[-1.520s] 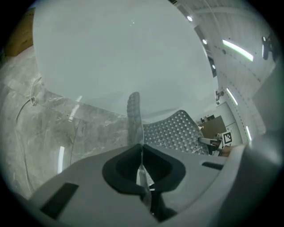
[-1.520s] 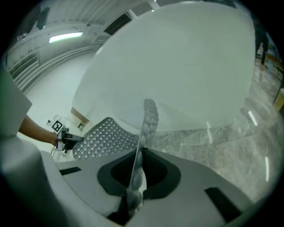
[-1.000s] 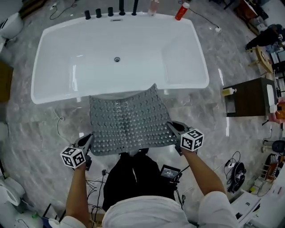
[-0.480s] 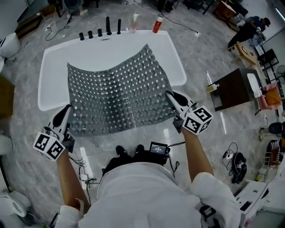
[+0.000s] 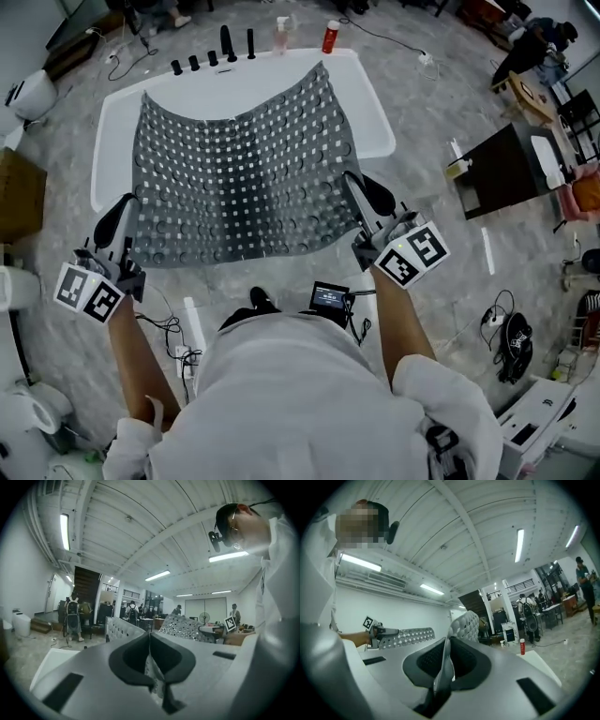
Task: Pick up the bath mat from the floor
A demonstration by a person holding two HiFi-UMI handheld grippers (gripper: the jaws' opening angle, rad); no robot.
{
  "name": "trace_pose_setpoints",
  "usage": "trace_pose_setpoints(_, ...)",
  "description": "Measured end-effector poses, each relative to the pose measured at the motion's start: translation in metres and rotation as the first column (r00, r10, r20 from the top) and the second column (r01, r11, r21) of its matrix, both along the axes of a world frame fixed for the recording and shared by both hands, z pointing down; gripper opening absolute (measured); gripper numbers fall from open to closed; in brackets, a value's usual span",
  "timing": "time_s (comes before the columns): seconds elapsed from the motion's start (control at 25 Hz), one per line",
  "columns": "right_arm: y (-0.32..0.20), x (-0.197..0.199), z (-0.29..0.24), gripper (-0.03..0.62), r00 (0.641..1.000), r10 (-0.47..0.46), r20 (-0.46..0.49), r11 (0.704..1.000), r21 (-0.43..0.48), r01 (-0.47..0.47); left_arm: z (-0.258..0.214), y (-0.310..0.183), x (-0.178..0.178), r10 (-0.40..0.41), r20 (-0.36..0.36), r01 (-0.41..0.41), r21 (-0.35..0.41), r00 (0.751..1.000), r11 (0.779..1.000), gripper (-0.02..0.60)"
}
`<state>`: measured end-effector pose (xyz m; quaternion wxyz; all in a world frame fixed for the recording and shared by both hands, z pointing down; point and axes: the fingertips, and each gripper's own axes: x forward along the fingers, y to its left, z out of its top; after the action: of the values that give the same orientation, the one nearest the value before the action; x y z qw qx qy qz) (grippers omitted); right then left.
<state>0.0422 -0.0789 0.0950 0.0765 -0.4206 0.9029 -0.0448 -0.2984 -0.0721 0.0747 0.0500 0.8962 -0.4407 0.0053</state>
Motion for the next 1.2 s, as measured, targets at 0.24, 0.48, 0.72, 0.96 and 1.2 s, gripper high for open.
trace_pose_setpoints(0.24, 0.046, 0.040, 0.040, 0.040, 0.999, -0.026, 0.030, 0.997, -0.071, 0.028, 0.018, 0.051, 0.043, -0.032, -0.006, 0.032, -0.056, 0.999, 0.998, 0.012)
trace_pose_setpoints(0.48, 0.098, 0.076, 0.051, 0.041, 0.999, -0.045, 0.007, 0.998, -0.046, 0.045, 0.027, 0.115, 0.089, -0.055, 0.005, 0.055, -0.056, 0.998, 0.997, 0.012)
trace_pose_setpoints(0.72, 0.144, 0.092, 0.058, 0.041, 0.997, -0.072, 0.011, 0.997, -0.031, 0.072, 0.032, 0.171, 0.105, -0.114, 0.003, 0.114, -0.056, 0.993, 0.992, 0.012)
trace_pose_setpoints(0.96, 0.168, 0.106, 0.061, 0.041, 0.997, -0.072, 0.041, 0.997, -0.026, 0.073, 0.037, 0.197, 0.116, -0.118, -0.007, 0.117, -0.068, 0.993, 0.991, 0.012)
trace_pose_setpoints(1.2, 0.182, 0.105, 0.057, 0.041, 0.999, -0.039, 0.018, 0.999, -0.020, 0.039, 0.043, 0.202, 0.117, -0.077, -0.013, 0.076, -0.067, 0.997, 0.995, 0.011)
